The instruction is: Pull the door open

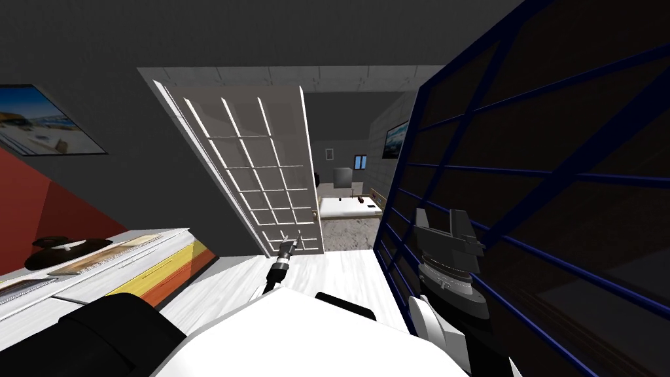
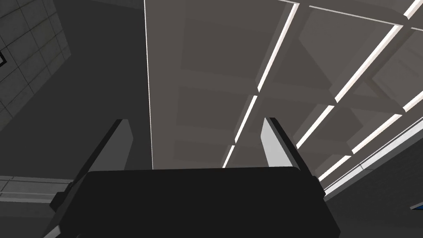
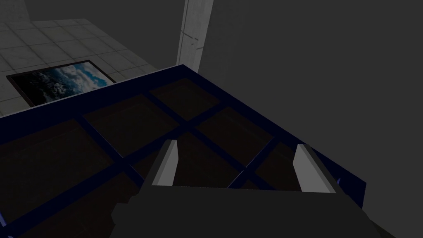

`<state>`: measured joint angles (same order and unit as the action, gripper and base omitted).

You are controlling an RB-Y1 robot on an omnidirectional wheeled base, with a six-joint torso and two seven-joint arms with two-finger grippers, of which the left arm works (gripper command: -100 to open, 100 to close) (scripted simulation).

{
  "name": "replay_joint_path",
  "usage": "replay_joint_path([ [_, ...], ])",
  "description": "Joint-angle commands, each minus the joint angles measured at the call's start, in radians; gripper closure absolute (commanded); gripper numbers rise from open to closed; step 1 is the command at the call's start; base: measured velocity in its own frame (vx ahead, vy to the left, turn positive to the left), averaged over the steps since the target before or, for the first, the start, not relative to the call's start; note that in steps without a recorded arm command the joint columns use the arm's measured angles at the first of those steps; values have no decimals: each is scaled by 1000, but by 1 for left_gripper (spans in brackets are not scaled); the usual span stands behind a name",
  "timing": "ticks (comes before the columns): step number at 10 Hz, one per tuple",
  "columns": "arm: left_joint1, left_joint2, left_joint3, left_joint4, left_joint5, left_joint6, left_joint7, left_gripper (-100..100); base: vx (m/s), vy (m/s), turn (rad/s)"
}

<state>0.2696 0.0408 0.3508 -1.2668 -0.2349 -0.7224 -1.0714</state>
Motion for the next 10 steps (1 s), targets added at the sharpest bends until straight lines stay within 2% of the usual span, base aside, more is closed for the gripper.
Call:
replay_joint_path([
  [1, -8, -6, 9, 34, -6, -12, -30, -100, 102, 9, -39],
  [7, -32, -32, 39, 136, -28, -42, -119, -100, 94, 9, -37],
  [10, -48, -53, 58, 202, -42, -62, -177, -100, 132, 19, -48],
])
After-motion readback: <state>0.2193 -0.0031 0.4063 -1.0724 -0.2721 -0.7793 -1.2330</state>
